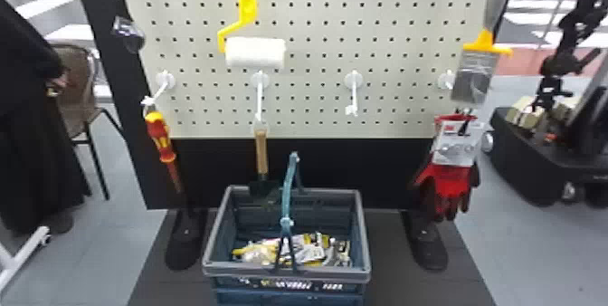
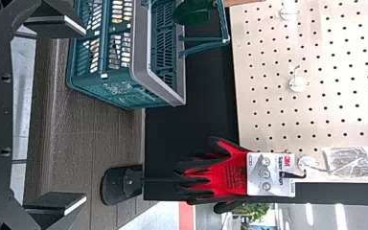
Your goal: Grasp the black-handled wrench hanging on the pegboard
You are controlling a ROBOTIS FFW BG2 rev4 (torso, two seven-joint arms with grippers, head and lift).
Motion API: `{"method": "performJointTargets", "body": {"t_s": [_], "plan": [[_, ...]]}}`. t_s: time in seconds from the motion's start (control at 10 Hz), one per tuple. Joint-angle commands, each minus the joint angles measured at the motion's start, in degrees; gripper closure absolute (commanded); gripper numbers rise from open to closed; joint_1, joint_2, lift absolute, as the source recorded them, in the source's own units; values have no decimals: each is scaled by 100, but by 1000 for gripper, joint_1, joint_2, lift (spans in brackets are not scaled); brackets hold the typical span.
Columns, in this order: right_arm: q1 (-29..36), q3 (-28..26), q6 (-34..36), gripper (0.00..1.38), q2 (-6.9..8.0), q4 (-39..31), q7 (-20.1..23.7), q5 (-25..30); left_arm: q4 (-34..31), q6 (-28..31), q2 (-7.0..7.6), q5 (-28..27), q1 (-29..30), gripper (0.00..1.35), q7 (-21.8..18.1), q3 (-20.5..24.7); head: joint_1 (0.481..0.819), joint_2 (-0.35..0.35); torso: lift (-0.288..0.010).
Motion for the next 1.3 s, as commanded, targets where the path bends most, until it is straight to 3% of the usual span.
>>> {"method": "performJointTargets", "body": {"t_s": [0.0, 0.4, 0.6, 0.8, 1.1, 1.2], "plan": [[0, 0, 0, 96, 0, 0, 0, 0, 0, 9, -50, 1, 3, 265, 0, 1, 549, 0, -100], [12, 0, 0, 96, 0, 14, 0, -9, -28, 53, -50, 1, 3, 265, 0, 10, 549, 0, -100], [25, 0, 0, 96, 0, 14, 0, -35, -408, 466, -50, 1, -33, 265, -35, -17, 549, 0, -100], [37, 0, 0, 96, -26, -14, 0, -44, -1378, 1459, -50, -43, -230, 265, -193, 159, 549, 0, -100], [49, 0, 0, 96, -44, -42, 0, -62, -2995, 3621, -50, -113, -1067, 265, -730, 634, 549, 0, -100], [74, 0, 0, 96, -62, -56, 0, -70, -3122, 4183, 141, -8, -1547, 265, -976, 739, 549, 0, -100]]}}
